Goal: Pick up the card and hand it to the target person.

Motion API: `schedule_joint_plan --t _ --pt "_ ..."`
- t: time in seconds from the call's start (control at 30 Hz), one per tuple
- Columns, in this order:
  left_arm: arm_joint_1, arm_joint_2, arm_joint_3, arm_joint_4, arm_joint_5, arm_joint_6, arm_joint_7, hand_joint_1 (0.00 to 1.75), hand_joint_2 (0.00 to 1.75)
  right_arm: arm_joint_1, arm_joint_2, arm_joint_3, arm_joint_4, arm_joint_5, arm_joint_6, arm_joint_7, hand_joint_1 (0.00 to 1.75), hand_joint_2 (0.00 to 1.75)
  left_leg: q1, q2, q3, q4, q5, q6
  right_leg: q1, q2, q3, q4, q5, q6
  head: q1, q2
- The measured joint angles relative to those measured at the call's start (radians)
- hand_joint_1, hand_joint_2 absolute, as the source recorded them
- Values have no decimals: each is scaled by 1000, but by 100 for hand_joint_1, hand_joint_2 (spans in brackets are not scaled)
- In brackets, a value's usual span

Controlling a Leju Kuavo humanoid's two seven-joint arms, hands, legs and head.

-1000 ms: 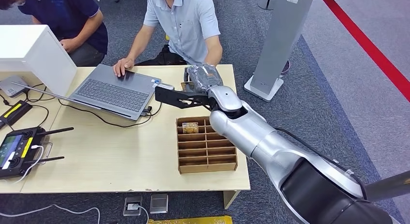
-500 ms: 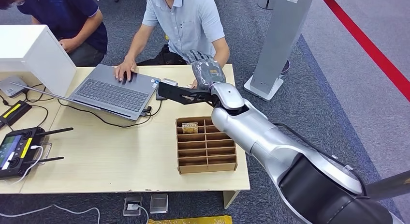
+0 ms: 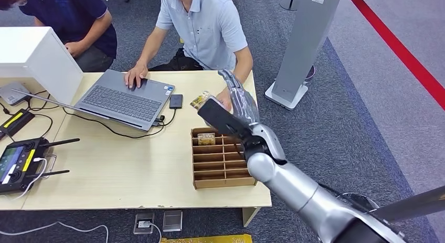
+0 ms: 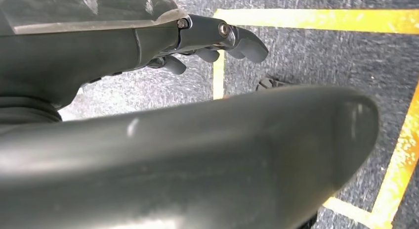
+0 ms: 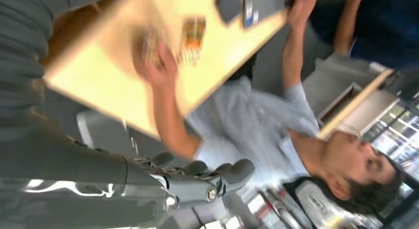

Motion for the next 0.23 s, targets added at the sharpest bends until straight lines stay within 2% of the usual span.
schedule_joint_plan --t 0.17,0.23 --pt "3 0 0 0 -2 4 -2 0 0 249 -58 -76 -229 -68 -1 -90 0 175 0 1 -1 0 -1 0 0 1 0 0 -1 0 -2 0" --pt "3 0 0 0 -3 4 -4 0 0 310 -69 -98 -287 -72 2 -106 0 175 0 1 -1 0 -1 0 0 1 0 0 -1 0 0 0"
